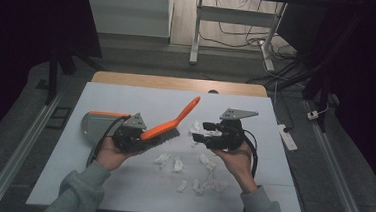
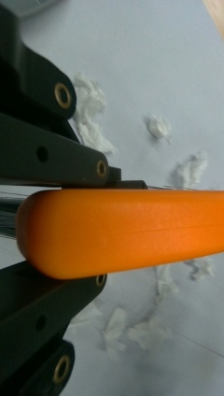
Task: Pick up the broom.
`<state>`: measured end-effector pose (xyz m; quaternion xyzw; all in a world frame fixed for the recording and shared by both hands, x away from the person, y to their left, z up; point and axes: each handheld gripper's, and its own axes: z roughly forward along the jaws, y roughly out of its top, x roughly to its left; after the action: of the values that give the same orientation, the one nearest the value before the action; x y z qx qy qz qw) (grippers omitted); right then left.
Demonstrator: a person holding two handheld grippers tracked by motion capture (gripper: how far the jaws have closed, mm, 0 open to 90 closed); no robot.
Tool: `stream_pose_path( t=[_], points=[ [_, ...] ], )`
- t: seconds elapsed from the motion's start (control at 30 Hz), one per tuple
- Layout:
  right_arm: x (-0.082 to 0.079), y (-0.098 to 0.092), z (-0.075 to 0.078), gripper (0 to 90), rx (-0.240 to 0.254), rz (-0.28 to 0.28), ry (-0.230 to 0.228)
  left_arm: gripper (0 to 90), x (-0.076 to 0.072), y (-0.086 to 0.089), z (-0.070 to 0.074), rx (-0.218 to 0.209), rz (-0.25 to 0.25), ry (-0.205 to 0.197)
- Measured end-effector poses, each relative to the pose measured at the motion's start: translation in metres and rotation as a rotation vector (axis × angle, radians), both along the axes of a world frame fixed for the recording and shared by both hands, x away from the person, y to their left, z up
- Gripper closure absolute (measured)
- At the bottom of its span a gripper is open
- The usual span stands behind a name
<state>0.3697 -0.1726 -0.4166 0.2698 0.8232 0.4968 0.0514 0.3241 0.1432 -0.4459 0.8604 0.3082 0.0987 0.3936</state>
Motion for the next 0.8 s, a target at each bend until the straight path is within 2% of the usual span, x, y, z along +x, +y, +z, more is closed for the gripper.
stream_pose_path(
  t=[0.07,0.13,0.2,0.33,0.37,0.4,0.43,0.47,0.53,0.77,0.8],
  points=[
    [0.0,-0.001,0.002,35.0,-0.008,0.015,0.001,78.5,0.004,0.0,0.002,0.029,-0.014,0.018],
    [-0.001,-0.001,0.003,35.0,-0.014,0.023,-0.001,78.5,0.008,-0.001,0.004,0.036,-0.03,0.044],
    [-0.004,0.001,0.006,34.8,-0.055,0.05,-0.021,78.5,0.01,-0.004,0.006,0.061,-0.051,0.054],
    [-0.01,0.008,0.013,34.7,-0.11,0.092,-0.046,78.5,0.012,-0.012,0.01,0.12,-0.1,0.066],
    [-0.01,0.008,0.013,34.7,-0.11,0.092,-0.046,78.5,0.013,-0.014,0.011,0.138,-0.113,0.07],
    [-0.013,0.011,0.016,34.7,-0.145,0.112,-0.073,78.5,0.013,-0.016,0.012,0.153,-0.122,0.072],
    [-0.013,0.011,0.016,34.7,-0.145,0.112,-0.073,78.5,0.013,-0.018,0.012,0.169,-0.129,0.073],
    [-0.015,0.014,0.017,34.6,-0.166,0.131,-0.09,78.5,0.014,-0.021,0.013,0.185,-0.138,0.075],
    [-0.016,0.015,0.018,34.3,-0.167,0.15,-0.105,78.5,0.015,-0.025,0.014,0.211,-0.154,0.085],
    [-0.013,0.022,0.019,31.3,-0.225,0.187,-0.12,78.5,0.017,-0.043,0.015,0.285,-0.24,0.1],
    [-0.012,0.025,0.017,31.0,-0.249,0.207,-0.116,78.5,0.017,-0.046,0.015,0.294,-0.252,0.102]
  ],
)
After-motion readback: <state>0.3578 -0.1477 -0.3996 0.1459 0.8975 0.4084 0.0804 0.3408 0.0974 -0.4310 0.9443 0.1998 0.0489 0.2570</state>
